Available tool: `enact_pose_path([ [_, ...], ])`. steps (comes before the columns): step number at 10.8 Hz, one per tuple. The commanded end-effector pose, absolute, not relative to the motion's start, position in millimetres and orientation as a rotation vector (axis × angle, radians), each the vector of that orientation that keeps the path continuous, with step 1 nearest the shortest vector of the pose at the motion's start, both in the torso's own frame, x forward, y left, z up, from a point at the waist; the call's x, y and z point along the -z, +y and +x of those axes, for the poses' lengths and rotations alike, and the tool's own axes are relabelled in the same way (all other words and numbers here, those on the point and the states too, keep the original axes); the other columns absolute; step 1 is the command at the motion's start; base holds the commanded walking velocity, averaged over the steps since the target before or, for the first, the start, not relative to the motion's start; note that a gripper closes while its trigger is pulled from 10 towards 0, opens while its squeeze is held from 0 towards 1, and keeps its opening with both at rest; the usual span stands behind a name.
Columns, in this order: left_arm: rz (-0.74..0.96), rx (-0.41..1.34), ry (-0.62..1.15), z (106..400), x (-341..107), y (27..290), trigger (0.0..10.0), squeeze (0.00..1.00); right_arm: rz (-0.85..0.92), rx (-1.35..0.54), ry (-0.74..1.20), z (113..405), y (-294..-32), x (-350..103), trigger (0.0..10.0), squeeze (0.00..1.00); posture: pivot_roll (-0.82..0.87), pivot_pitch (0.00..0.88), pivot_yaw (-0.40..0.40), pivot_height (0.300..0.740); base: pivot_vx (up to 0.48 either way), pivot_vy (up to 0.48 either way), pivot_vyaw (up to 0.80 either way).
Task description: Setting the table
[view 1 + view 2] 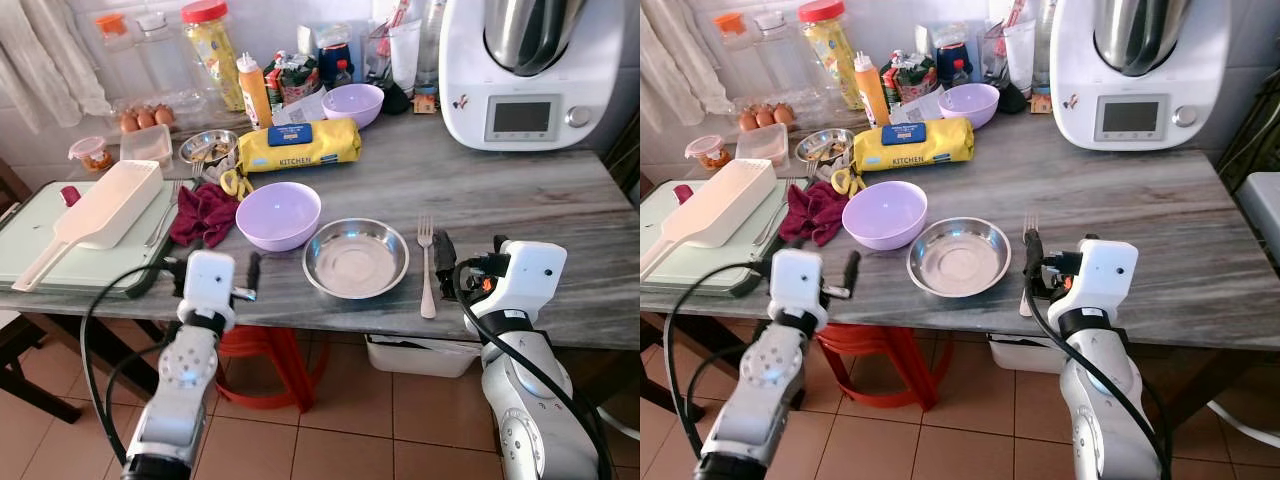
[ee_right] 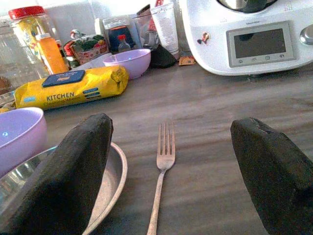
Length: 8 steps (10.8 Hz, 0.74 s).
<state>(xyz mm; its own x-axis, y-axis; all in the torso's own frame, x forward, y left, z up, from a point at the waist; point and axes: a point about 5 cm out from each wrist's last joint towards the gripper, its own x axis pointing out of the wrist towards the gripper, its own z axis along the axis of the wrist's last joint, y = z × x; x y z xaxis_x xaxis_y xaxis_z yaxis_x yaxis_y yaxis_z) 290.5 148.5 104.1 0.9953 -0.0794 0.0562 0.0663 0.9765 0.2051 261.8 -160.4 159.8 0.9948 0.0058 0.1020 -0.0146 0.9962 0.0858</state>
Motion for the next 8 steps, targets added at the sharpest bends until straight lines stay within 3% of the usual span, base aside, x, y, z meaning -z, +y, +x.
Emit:
enact_pose_path([
  [1, 0.210, 0.062, -0.063, 290.2, -104.6, 154.5, 10.0, 0.00, 0.092, -0.020, -0.097, 262.4, -157.9, -160.8, 10.0, 0.00, -0.13, 0.017, 0.129, 0.740, 0.000, 0.000, -0.69],
  [3, 0.215, 0.077, -0.056, 290.0, -104.1, 153.5, 10.0, 0.00, 0.094, -0.022, -0.091, 261.1, -158.0, -158.5, 10.0, 0.00, -0.14, 0.023, 0.130, 0.740, 0.000, 0.000, -0.74],
  [8, 0.229, 0.105, -0.056, 288.8, -104.5, 151.3, 10.0, 0.00, 0.123, 0.006, -0.072, 262.0, -162.1, -155.5, 10.0, 0.00, -0.14, 0.032, 0.143, 0.740, -0.284, 0.000, 0.00],
])
